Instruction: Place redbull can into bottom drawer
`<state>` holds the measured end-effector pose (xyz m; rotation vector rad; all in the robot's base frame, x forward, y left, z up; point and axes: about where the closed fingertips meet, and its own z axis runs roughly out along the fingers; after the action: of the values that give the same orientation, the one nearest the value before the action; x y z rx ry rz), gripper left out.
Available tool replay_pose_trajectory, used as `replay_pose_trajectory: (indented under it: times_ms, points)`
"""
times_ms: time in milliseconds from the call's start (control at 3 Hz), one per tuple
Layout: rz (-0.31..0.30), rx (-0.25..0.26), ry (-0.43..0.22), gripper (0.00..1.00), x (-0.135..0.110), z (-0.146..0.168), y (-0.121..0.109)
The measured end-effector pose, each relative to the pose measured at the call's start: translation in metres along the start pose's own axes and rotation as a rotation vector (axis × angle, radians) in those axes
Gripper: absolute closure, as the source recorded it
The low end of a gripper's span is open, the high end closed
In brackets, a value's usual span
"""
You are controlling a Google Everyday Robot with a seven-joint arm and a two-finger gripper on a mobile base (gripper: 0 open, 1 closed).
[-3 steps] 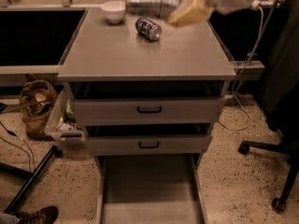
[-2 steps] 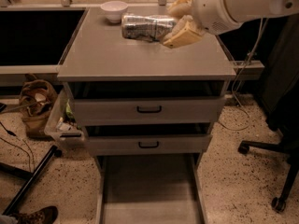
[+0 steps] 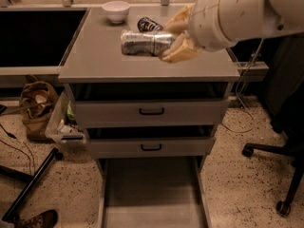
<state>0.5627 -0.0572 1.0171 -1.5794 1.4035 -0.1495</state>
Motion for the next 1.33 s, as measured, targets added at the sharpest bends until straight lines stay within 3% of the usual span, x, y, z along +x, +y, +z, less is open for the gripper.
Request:
replay_pose_trajectory:
  times_ms: [333,1000,1333]
  points:
    - [0.059,-0.052,-0.051,1.00,0.022,0.027,0.062]
    - [0.239,-0.157,-0.142,1.00,0.075,0.071,0.163]
    - [0.239,-0.157,-0.142,1.00,0.075,0.071,0.163]
